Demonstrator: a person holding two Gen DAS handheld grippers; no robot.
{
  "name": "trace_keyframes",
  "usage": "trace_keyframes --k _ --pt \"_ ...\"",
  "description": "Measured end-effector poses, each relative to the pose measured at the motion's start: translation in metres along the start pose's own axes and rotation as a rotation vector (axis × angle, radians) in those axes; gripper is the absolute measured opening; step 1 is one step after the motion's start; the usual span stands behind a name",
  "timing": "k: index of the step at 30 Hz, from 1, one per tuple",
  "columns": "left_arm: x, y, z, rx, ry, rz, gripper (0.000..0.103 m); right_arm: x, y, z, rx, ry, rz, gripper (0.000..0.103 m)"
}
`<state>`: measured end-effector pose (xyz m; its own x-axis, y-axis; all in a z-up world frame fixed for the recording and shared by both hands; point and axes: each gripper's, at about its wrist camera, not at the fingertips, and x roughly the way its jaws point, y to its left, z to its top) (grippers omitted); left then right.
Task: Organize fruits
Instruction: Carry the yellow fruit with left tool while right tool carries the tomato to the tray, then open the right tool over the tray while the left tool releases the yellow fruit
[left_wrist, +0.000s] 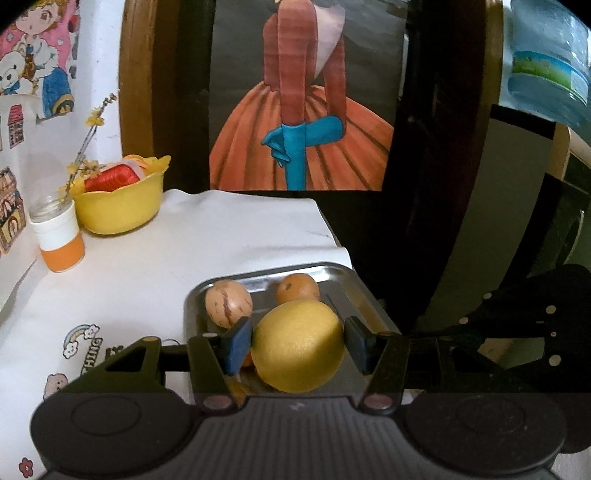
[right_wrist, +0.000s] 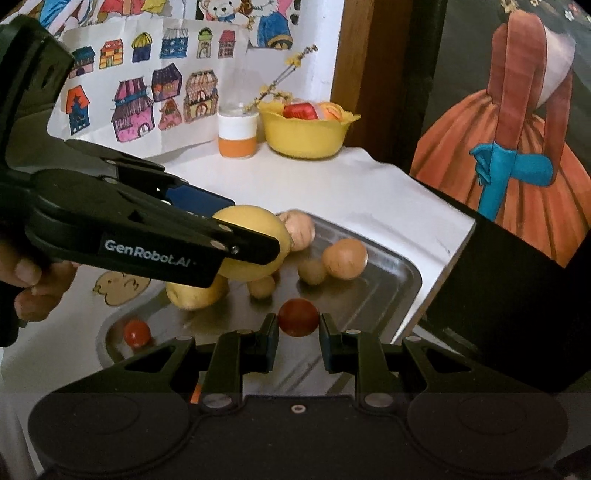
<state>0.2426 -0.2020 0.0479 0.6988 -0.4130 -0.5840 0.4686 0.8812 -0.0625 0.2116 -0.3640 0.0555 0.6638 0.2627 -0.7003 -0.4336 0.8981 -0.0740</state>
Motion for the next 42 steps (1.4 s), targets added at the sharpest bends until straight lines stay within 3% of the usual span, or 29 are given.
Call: trace_keyframes --k 26,42 --pt "0.028 -0.018 -0.01 0.021 0.051 -0.017 0.059 0.019 -0.012 -0.035 0.022 0.014 -0.042 0.025" --pt "0.055 -0.019 -0.009 -0.004 0.052 0.004 0.059 0.036 -0.014 -0.038 -0.06 -0.059 -0.119 0.026"
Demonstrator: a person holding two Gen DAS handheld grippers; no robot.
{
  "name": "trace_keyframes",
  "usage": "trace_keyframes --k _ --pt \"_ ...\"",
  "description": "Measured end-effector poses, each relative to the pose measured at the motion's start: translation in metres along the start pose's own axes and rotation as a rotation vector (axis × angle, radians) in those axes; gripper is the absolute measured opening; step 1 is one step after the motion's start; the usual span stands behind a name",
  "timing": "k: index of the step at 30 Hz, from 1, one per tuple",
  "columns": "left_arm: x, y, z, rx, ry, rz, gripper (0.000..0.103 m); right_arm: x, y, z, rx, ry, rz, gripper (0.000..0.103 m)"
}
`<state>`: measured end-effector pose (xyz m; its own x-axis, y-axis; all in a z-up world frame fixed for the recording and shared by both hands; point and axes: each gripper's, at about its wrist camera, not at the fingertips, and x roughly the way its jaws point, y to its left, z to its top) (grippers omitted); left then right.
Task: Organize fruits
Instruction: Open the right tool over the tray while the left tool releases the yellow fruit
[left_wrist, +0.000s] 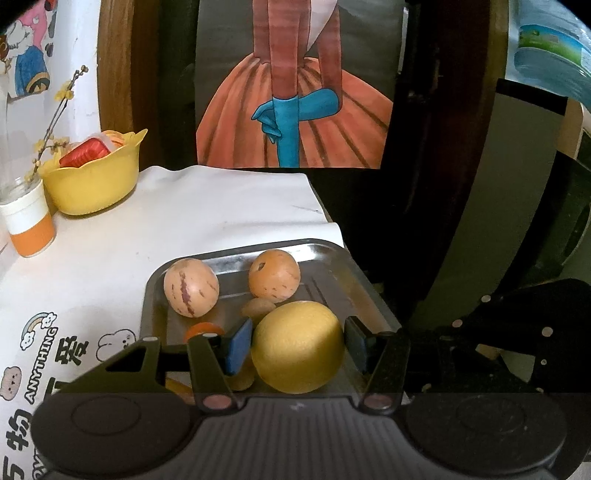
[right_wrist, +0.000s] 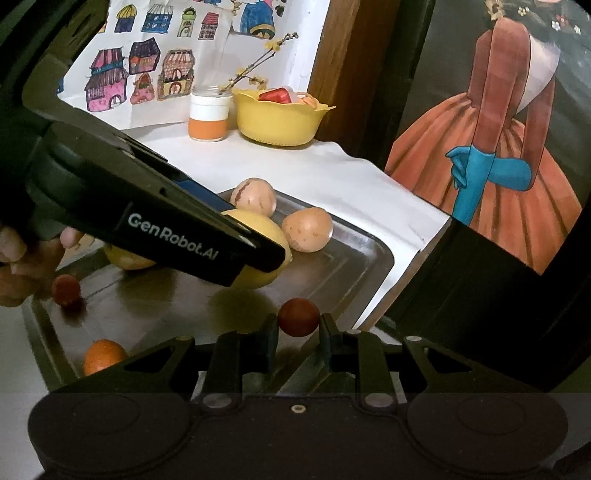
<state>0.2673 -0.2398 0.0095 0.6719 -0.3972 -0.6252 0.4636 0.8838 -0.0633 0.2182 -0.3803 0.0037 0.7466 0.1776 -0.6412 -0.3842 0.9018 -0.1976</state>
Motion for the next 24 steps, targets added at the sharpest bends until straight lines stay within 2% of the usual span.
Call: trace_keyframes --k 10,19,24 --pt "0.009 0.008 -0.001 -0.047 0.017 -0.004 0.059 0.003 0.0 -0.004 -0.018 -0.021 -0.025 0.026" --pt "0.009 0.009 -0.001 -0.043 0.008 0.002 0.061 0.005 -0.001 -0.005 -0.01 -0.03 -0.024 0.031" --pt "0.008 0.011 0.0 -0.042 0.003 0.02 0.067 0.006 -0.001 -0.006 0.004 -0.03 -0.023 0.047"
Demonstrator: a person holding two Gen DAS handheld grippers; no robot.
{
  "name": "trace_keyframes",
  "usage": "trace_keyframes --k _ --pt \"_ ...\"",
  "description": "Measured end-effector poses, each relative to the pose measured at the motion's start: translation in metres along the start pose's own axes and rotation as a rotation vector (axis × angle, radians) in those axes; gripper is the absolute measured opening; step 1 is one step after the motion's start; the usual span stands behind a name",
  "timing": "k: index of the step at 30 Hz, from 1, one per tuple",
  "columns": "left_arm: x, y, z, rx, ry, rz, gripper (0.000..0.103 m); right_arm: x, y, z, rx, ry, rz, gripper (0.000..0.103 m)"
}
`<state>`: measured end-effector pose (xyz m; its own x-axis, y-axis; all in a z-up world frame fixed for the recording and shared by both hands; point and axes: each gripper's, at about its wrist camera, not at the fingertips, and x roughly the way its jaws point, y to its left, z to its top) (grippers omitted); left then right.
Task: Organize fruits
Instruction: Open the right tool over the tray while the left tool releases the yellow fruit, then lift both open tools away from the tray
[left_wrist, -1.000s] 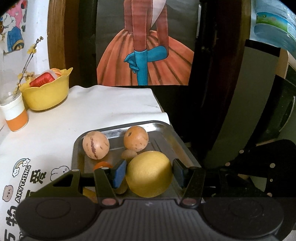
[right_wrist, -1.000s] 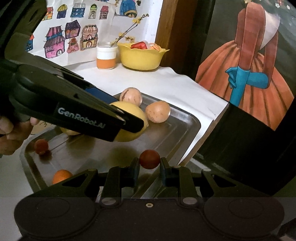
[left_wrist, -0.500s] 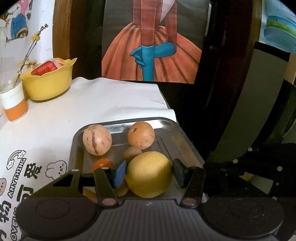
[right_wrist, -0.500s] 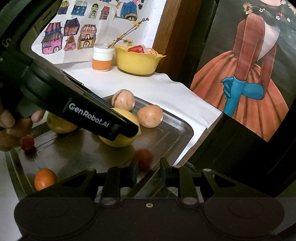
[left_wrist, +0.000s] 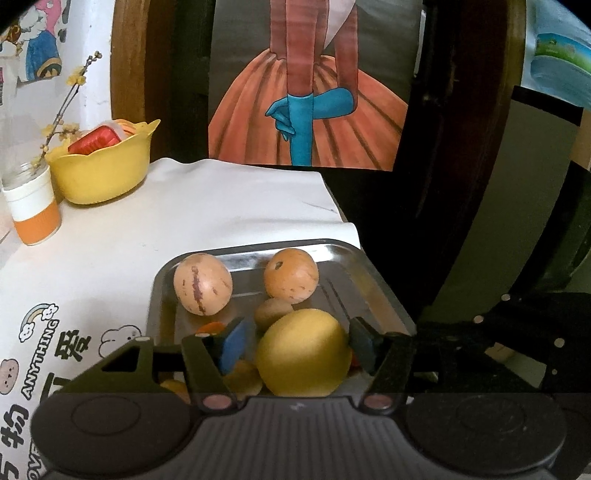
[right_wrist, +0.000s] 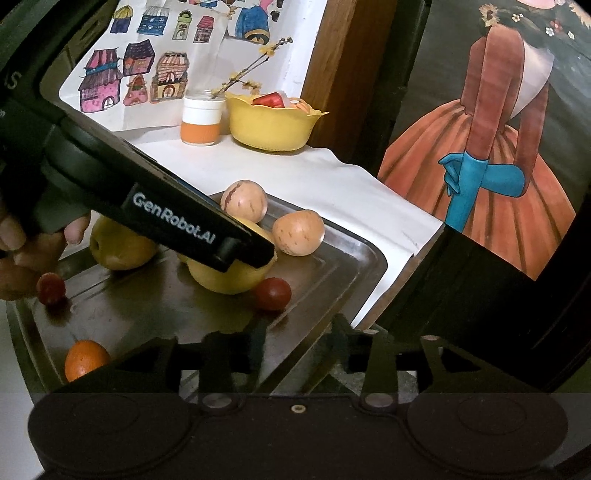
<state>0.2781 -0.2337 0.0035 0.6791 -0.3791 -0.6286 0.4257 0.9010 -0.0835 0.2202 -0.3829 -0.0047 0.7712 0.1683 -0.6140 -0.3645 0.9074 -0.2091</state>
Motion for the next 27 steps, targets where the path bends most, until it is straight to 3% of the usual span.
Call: trace_keyframes --k 3,5,17,27 --pt "-0.002 0.002 0.001 0.0 -0.009 0.013 0.072 0.001 -0.001 -0.002 0.011 0.005 0.004 0.054" --pt "-0.003 0.003 0.001 -0.003 -0.022 0.019 0.082 0.002 -0.001 -0.002 0.019 0.005 0.005 0.06" --pt "-0.025 0.016 -0.001 -0.031 -0.131 0.078 0.102 -0.011 0.004 -0.001 0.046 -0.062 -0.026 0.097" --pt "-0.046 0.036 -0.008 -0.095 -0.179 0.137 0.102 -0.028 0.012 0.009 0.09 -0.134 -0.052 0.102"
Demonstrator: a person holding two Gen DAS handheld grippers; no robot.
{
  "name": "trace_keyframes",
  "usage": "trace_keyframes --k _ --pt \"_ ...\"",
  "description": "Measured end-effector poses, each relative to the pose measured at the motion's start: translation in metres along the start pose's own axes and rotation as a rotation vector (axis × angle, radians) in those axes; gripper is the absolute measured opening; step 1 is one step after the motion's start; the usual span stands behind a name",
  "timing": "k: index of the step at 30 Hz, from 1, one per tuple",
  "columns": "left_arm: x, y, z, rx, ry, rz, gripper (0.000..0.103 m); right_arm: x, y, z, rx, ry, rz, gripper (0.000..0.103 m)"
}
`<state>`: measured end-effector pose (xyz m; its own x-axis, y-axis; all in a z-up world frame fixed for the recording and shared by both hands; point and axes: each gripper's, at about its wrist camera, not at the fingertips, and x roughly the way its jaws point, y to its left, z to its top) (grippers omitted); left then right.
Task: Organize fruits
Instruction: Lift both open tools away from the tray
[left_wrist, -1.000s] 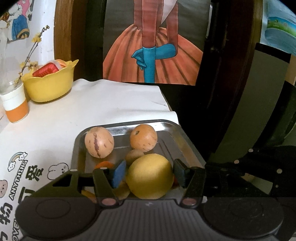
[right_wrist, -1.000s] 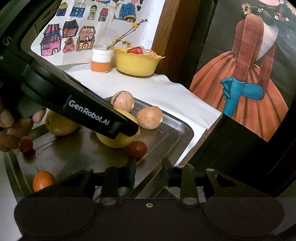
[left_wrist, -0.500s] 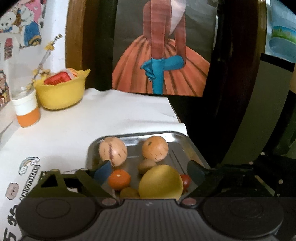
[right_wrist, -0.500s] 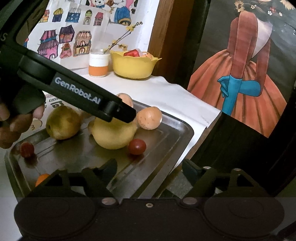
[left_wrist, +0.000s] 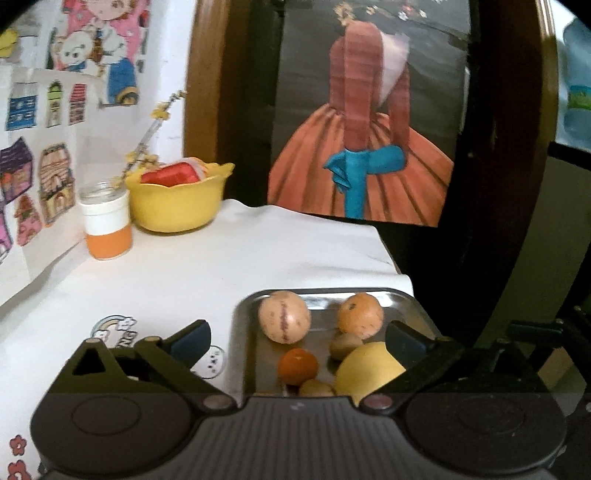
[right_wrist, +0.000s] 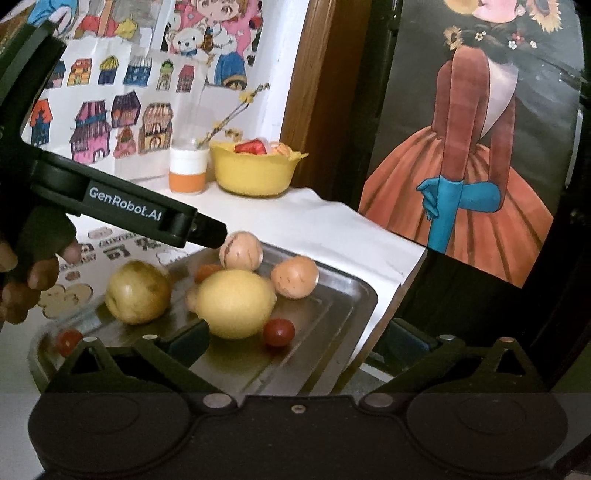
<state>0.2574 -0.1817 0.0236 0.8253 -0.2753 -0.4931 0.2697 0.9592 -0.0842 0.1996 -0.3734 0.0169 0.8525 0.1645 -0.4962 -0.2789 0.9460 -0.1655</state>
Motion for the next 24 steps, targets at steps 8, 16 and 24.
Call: trace_keyframes --k 8,16,24 --pt "-0.022 0.021 -0.004 -0.072 -0.025 0.034 0.103 -0.01 0.011 0.007 0.024 -0.033 -0.004 0.102" --pt "-0.038 0.034 -0.014 -0.082 -0.043 0.063 0.102 -0.022 0.015 0.011 0.162 -0.074 -0.007 0.102" --pt "-0.051 0.05 -0.027 -0.116 -0.045 0.086 0.103 -0.036 0.031 0.01 0.196 -0.09 -0.015 0.102"
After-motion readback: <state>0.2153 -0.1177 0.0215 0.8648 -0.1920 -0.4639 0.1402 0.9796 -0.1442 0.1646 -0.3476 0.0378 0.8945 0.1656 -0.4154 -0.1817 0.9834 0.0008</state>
